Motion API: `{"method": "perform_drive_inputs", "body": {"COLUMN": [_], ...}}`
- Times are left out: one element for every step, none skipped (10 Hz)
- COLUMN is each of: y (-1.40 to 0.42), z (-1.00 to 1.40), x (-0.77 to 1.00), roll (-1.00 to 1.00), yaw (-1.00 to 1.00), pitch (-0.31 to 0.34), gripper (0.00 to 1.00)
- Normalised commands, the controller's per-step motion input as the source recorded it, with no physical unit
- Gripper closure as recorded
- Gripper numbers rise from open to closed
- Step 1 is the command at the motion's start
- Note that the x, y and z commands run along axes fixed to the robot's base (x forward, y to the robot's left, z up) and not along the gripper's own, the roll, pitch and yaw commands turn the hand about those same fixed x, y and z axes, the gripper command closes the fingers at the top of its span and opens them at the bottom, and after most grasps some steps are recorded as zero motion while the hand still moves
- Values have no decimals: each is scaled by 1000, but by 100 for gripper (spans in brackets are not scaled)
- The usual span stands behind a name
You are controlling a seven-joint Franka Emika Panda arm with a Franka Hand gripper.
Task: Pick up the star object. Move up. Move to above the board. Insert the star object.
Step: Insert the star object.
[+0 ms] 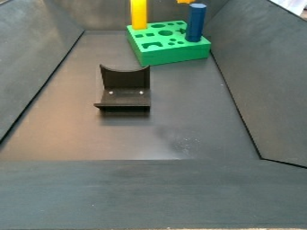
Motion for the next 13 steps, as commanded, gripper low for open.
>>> {"method": "perform_drive_inputs", "body": {"y": [0,-6,-603,-740,-500,0,-220,-397,-294,-220,0,0,-189], "z": [-191,-340,-189,-83,-80,0,-237,-309,-366,-409,0,-240,-826], "x": [0,0,0,-149,-126,0,0,31,0,0,29,-49,-103], "roll": [0,0,0,17,26,0,-34,0,0,0,0,-3,0], "yaw": [-1000,-1000,-626,0,374,0,-163,-754,-900,-954,-300,0,-734], "pitch": [0,-9,-99,-124,-41,-7,-33,-10,-20,-4,-21,-19,-54], "gripper": [100,100,100,100,100,100,100,100,100,100,100,100,100]}}
